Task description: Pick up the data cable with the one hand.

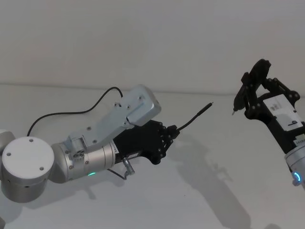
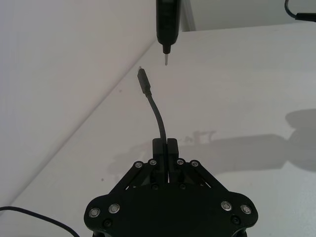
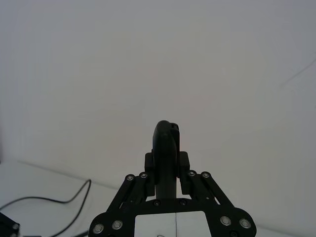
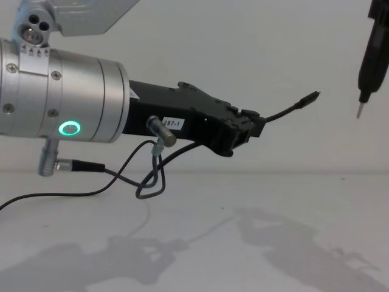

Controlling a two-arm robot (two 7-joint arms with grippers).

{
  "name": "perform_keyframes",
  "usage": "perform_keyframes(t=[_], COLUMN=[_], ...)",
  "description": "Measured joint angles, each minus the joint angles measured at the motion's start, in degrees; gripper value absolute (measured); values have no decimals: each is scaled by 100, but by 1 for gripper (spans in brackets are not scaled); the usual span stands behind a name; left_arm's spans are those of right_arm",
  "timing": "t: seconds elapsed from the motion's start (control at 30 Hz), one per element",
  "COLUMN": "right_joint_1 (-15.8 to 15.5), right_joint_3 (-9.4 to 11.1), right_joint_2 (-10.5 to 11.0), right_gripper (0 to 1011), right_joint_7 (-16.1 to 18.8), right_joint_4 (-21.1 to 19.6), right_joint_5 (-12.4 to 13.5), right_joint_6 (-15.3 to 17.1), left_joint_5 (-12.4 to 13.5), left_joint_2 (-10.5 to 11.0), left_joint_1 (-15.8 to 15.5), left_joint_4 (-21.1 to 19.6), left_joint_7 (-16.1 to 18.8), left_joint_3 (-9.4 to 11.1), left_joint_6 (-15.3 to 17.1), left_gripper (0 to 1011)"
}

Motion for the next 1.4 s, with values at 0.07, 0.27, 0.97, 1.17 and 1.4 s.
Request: perform_keyframes(t=[0.07,0.27,0.97,1.17,1.4], right_joint_1=[6,56,254,297,355], right_joint_3=[13,45,38,10,-38], right_joint_2=[-14,-73,-205,-198,-160], right_gripper=[268,268,268,268,268], right_joint_7=[32,163,458,494,516], right_joint_4=[-14,-45,-9,7,31], right_joint_5=[38,213,675,738,759], right_joint_6=[-12,-24,55,81,119], left_joint_5=[-4,-13,-23,-23,-23], left_joint_2=[-5,-14,-25,-27,-28], left_joint_1=[-1,-5,-9,-9,-9], left_joint_4=[-3,-9,-17,-16,-17], left_joint_7=[3,7,13,13,13], left_joint_3=[-4,-11,-20,-20,-20], left_joint_6=[-2,-7,-14,-14,-13], left_gripper=[46,46,46,46,46])
